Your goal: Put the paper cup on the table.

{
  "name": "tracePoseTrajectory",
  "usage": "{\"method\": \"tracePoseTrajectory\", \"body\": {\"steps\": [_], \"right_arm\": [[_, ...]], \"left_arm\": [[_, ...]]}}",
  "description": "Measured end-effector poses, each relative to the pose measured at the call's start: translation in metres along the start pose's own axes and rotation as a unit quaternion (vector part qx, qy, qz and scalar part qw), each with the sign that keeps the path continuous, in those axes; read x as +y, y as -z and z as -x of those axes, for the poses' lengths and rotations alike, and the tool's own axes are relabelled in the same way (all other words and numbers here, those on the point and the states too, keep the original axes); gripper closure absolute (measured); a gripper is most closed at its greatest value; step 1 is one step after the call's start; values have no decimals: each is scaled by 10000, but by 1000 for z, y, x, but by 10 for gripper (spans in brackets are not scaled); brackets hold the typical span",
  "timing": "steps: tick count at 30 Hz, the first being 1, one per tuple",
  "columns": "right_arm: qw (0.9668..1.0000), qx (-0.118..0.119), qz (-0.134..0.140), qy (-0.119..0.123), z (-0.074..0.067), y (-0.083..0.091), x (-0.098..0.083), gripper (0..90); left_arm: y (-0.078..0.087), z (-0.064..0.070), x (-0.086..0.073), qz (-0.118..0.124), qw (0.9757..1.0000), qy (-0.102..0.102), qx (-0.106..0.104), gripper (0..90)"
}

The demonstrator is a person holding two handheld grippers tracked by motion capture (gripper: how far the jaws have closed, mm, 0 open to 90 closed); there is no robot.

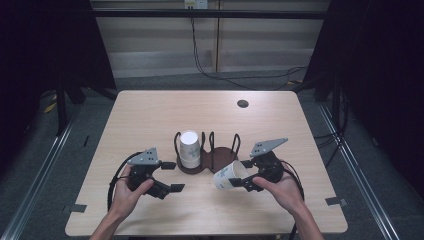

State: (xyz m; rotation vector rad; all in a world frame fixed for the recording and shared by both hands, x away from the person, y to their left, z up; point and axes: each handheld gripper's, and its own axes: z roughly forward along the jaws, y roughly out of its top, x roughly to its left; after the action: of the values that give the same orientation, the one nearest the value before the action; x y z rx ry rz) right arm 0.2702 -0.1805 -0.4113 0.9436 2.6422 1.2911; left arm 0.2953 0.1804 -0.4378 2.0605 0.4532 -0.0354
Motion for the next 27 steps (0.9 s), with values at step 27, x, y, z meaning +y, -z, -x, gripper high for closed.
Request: {"method": "tracePoseTrajectory", "body": {"steps": [27], "right_arm": [[9894,-1037,-824,-593,42,25,-15,289]], "left_arm": [[22,0,-3,309,9988,-15,372,162]]}}
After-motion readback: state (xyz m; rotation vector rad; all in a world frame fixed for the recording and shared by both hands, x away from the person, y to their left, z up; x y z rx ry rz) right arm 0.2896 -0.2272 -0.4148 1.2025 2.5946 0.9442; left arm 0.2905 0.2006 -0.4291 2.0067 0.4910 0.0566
